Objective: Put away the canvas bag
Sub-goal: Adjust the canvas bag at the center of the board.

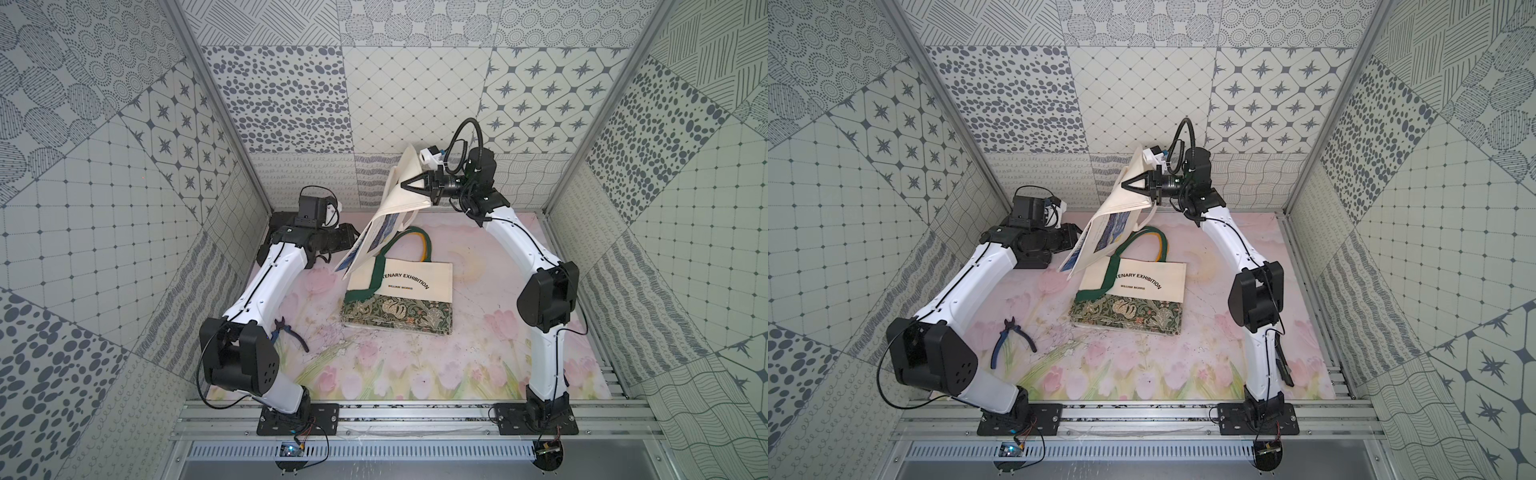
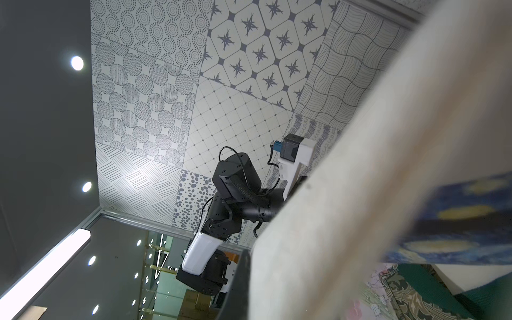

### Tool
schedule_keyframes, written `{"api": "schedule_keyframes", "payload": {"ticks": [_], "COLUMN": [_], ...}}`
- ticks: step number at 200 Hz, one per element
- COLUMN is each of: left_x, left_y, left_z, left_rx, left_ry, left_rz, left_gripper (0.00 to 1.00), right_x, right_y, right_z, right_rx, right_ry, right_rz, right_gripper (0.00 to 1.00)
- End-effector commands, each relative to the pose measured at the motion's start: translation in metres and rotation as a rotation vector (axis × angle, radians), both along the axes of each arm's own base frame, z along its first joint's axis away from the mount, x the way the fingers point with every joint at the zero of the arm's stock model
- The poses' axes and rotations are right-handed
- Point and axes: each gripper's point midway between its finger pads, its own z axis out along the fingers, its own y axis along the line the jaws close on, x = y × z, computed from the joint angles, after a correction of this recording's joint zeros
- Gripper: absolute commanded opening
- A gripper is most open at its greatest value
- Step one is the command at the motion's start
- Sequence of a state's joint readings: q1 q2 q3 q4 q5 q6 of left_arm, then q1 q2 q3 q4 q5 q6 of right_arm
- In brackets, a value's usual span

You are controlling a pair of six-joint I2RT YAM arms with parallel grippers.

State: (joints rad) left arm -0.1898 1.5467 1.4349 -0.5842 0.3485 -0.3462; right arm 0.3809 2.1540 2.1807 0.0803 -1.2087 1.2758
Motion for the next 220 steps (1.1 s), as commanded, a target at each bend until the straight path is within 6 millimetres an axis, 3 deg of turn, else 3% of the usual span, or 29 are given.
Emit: {"api": "schedule_keyframes", "payload": {"ticks": [1, 31, 63, 128, 148, 164, 220], "left_x": [-0.009, -0.013, -0.016, -0.019, -0.022, -0.024, -0.028], "left_y": [0.008, 0.012, 0.013, 0.012, 0.013, 0.013, 0.012], "left_z": [-0.002, 0.000, -0.001, 0.006, 0.006, 0.006, 0.007], "left_rx": [0.033, 0.039, 0.034, 0.014, 0.014, 0.014, 0.004], "left_ry": [0.012, 0.011, 0.012, 0.002, 0.004, 0.008, 0.012], "left_rz": [-0.005, -0.008, -0.013, -0.010, -0.008, -0.009, -0.015], "left_gripper": [0.49, 0.49, 0.49, 0.49, 0.49, 0.49, 0.49], "right_x": [-0.004, -0.015, -0.048, -0.116, -0.130, -0.143, -0.189], "right_y": [0.010, 0.010, -0.004, -0.039, -0.047, -0.055, -0.094], "right_z": [0.021, -0.005, -0.029, -0.041, -0.054, -0.077, -0.189], "right_rx": [0.042, 0.029, 0.022, -0.034, -0.069, -0.127, -0.408], "right_ry": [-0.060, 0.002, 0.069, 0.113, 0.159, 0.211, 0.424], "right_rz": [0.020, 0.006, -0.024, -0.083, -0.105, -0.124, -0.207], "right_gripper": [0.00, 0.00, 0.00, 0.00, 0.00, 0.00, 0.00]}}
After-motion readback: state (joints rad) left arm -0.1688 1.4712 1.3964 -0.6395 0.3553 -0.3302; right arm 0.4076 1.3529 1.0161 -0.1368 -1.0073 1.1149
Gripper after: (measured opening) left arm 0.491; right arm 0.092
